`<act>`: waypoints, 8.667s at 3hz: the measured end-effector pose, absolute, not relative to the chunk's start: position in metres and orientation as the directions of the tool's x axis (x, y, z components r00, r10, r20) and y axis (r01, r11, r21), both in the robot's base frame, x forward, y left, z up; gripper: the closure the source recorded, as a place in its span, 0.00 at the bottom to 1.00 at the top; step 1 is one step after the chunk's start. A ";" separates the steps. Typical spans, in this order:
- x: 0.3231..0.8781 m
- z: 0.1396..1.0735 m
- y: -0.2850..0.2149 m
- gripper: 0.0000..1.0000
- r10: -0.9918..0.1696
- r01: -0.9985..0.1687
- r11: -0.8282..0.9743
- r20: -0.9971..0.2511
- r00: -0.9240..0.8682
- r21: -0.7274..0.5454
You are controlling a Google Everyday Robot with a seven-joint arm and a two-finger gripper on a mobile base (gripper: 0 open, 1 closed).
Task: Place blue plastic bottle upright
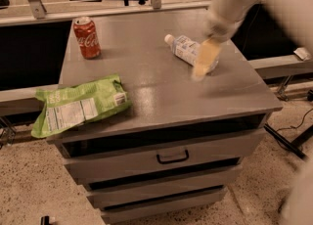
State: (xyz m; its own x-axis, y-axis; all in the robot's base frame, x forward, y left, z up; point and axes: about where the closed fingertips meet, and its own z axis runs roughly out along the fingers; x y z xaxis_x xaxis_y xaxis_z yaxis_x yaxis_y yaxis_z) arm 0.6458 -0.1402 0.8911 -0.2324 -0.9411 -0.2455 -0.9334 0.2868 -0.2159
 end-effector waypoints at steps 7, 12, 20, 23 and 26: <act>0.654 0.890 -0.061 0.00 -0.938 -0.938 0.253 -0.296 -0.179 -0.237; 0.660 0.836 -0.002 0.49 -0.973 -0.968 0.171 -0.182 -0.138 -0.182; 0.609 0.953 -0.033 1.00 -0.834 -0.945 0.104 -0.545 0.087 -0.311; 0.600 0.979 -0.058 1.00 -0.526 -0.937 0.194 -0.837 0.150 -0.289; 0.596 0.988 -0.056 1.00 -0.326 -0.956 0.231 -0.940 0.099 -0.181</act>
Offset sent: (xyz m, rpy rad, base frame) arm 0.3014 0.3388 -0.5991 0.1968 -0.0767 -0.1418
